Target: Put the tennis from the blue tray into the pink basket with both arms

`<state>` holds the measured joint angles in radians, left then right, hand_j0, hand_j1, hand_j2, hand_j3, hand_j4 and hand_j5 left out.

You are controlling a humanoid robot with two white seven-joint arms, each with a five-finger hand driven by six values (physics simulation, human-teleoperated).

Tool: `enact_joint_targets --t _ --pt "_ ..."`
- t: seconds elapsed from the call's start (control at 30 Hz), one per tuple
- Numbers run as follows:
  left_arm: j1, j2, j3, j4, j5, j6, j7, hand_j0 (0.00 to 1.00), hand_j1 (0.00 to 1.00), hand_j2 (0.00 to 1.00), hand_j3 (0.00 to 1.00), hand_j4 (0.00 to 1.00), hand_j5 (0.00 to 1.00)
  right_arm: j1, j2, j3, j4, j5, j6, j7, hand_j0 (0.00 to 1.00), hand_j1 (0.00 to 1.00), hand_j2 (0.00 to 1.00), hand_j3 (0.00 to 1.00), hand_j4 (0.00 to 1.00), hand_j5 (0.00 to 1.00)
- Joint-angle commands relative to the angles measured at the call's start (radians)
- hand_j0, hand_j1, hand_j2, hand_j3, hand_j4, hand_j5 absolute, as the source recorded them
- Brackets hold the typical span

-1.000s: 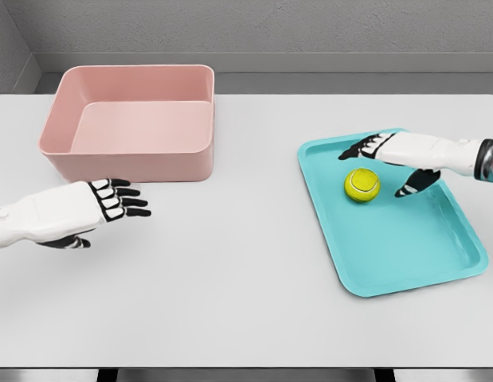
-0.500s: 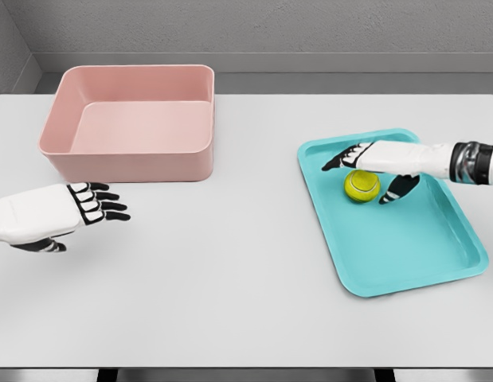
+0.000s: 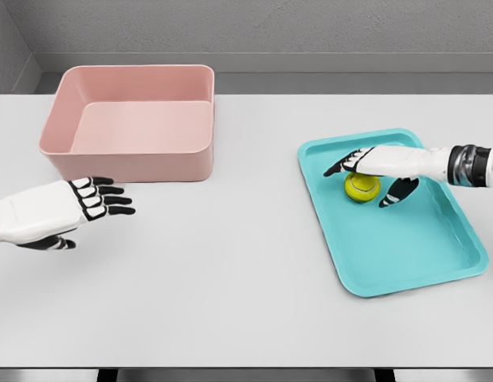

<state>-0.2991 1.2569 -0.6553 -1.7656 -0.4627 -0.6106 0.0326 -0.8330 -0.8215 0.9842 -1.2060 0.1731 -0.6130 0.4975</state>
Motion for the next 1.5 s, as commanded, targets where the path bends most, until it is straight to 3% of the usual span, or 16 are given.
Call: enact_joint_targets --t 0.0,0.47,0.6,1.0,1.2,1.4,1.47 --pt "0.0 0.001 0.0 0.0 0.006 0.0 -0.014 1.0 1.0 1.0 1.0 1.0 1.0 0.0 0.002 -0.001 0.006 -0.006 0.002 0.004 0.92 0.92 0.92 0.92 0.92 0.92" --pt "-0.037 -0.001 0.019 0.0 0.012 0.0 -0.013 1.0 1.0 1.0 1.0 1.0 1.0 0.0 0.019 0.008 0.048 -0.006 0.002 0.004 0.86 0.86 0.86 0.86 0.86 0.86" --pt "-0.078 -0.01 0.043 0.0 0.091 0.0 0.004 1.0 1.0 1.0 1.0 1.0 1.0 0.0 0.019 0.008 0.059 -0.006 0.002 0.004 0.81 0.81 0.81 0.81 0.81 0.81" --pt "-0.137 -0.057 0.102 -0.001 0.171 0.0 0.006 1.0 1.0 1.0 1.0 1.0 1.0 0.0 0.03 0.016 0.075 -0.006 0.002 0.004 0.61 0.61 0.61 0.61 0.61 0.61" --pt "-0.138 -0.086 0.1 0.0 0.173 0.0 0.006 1.0 1.0 1.0 1.0 1.0 1.0 -0.009 0.035 0.017 0.074 -0.006 0.002 0.004 0.58 0.58 0.58 0.58 0.58 0.58" --pt "-0.103 -0.105 0.072 0.0 0.156 0.0 -0.007 1.0 1.0 1.0 1.0 1.0 1.0 -0.025 0.035 0.016 0.062 -0.009 0.002 0.004 0.58 0.58 0.58 0.58 0.58 0.58" --pt "-0.104 -0.102 0.014 0.0 0.099 0.0 -0.019 1.0 1.0 1.0 1.0 1.0 1.0 -0.031 0.032 0.014 0.057 -0.009 0.002 0.004 0.58 0.58 0.58 0.58 0.58 0.58"
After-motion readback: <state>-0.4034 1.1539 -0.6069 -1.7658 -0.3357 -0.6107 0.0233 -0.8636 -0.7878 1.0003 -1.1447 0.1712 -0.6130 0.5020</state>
